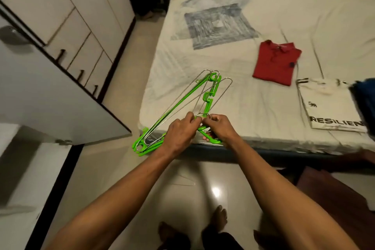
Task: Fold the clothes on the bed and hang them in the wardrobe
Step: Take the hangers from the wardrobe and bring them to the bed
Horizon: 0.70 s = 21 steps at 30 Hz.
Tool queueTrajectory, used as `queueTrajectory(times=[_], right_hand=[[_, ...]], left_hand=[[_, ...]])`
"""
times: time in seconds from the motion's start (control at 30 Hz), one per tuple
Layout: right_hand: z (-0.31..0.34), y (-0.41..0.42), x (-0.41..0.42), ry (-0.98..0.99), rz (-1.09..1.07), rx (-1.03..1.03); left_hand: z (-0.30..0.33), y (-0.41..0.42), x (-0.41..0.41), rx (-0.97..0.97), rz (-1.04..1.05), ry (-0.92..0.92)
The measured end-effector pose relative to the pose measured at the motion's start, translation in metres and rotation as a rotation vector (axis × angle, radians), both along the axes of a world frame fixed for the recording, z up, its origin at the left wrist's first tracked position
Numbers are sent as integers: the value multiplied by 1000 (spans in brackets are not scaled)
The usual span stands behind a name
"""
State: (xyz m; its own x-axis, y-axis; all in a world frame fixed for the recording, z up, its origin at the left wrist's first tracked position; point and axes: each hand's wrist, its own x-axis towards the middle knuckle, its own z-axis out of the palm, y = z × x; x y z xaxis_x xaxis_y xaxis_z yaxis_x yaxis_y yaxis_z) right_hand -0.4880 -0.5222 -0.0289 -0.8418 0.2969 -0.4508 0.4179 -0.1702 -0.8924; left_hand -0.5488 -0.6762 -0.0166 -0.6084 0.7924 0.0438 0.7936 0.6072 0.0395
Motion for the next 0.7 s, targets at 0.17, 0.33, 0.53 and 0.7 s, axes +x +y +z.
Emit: queueTrajectory(times=[0.17, 0.33, 0.53, 0.7], right_hand=[[-8, 75, 37, -9, -159, -40], [-9, 140, 69, -1, -334, -48], [-18, 211, 85, -31, -463, -25], [-31, 266, 71, -76, -474, 6]], left_hand=[[-10, 86, 17, -25, -141, 27], [-8, 168, 33, -12, -258, 46], [-22, 253, 32, -17, -336, -60], [-39, 308, 12, -11, -387, -112]])
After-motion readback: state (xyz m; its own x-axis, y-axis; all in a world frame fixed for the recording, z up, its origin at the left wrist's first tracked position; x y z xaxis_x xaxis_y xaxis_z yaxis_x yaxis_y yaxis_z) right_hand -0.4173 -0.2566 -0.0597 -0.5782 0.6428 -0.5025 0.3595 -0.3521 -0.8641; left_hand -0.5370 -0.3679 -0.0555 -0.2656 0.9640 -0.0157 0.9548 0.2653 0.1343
